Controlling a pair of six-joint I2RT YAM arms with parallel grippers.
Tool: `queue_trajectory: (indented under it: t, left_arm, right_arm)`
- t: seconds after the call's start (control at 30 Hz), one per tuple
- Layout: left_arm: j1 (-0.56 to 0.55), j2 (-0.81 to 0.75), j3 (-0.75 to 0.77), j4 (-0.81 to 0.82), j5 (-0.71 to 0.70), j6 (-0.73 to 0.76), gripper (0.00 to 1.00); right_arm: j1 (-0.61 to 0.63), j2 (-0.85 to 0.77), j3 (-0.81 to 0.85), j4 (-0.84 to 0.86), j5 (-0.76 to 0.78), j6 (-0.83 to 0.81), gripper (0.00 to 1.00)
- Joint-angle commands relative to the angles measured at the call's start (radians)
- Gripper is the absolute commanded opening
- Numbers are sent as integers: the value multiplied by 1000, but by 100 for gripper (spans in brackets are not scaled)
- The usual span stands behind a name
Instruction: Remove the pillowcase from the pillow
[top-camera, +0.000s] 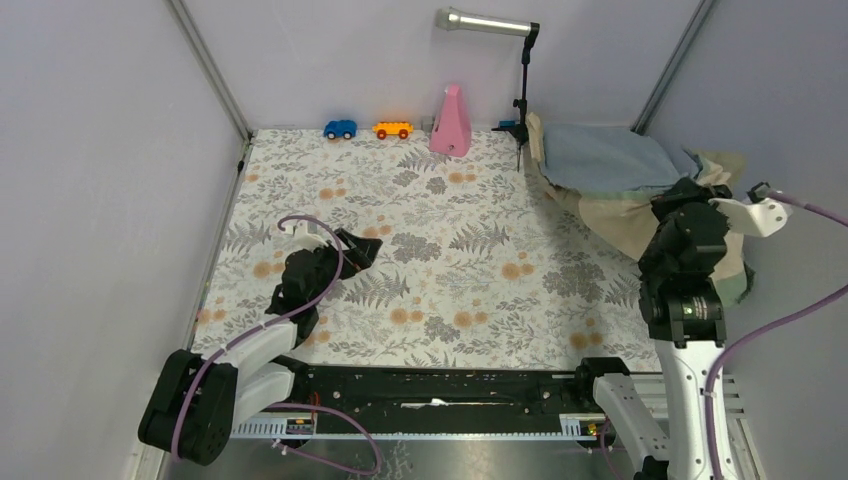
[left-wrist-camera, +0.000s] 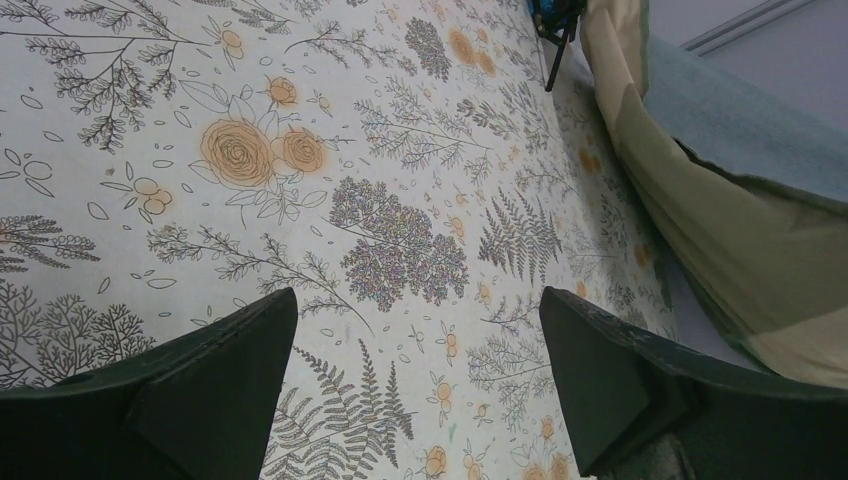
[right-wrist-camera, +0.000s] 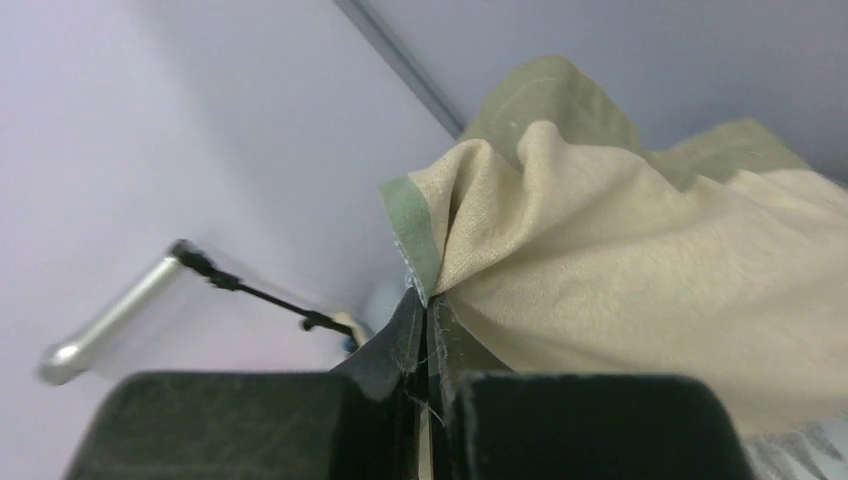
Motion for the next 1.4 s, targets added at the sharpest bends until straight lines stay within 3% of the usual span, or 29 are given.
queue_trajectory:
  t: [0.0,0.07,0.27,0.47,0.53,0.63,0.83,0.9,1.0,1.13,1.17,1.2,1.23,1.27,1.37]
  left_arm:
    - [-6,9,44,64,26,16,99]
    - [-6,11,46,65,26,17,99]
    - [-9,17,50,65,32,20,99]
    - [-14,9,55,33,-7,21,99]
    - [-14,-4,52,25,-22,26,99]
    - [-16,-13,43,30,-37,26,99]
    - [-20,-7,46,27,-46,35,99]
    - [-20,-18,46,12,-62,40,99]
    - [-20,-95,37,-53,-146,43,99]
    - [-21,-244,-21,-105,-315,11,99]
    - [-22,-274,-36,-108,-353,-4,99]
    - [-22,-297,-50,-109,-382,-14,99]
    - [-22,-312,-58,-109,-401,-18,99]
    - [-21,-316,-60,-110,-409,-19,99]
    - [-22,-295,-34,-141,-403,-13,99]
  right_arm:
    - [-3,-13,148,109,-177,-35,0]
    - [-3,11,200,114,-284,-15,0]
    - [-3,111,280,304,-909,103,0]
    - [16,205,181,586,-1235,341,0]
    - [88,237,166,583,-1232,330,0]
    - [301,306,218,474,-1136,163,0]
    - [507,497,433,366,-1237,76,0]
    - [546,571,559,311,-1276,69,0]
    - [566,739,877,98,-1340,93,0]
    - [571,941,1282,-56,-1286,109,0]
    - [572,972,1313,-69,-1248,106,0]
    - [572,991,1312,-70,-1202,99,5]
    - [571,1003,1286,-65,-1172,87,23]
    - [572,1015,1249,-56,-1169,69,54]
    - [571,1062,1203,-146,-1214,-8,79]
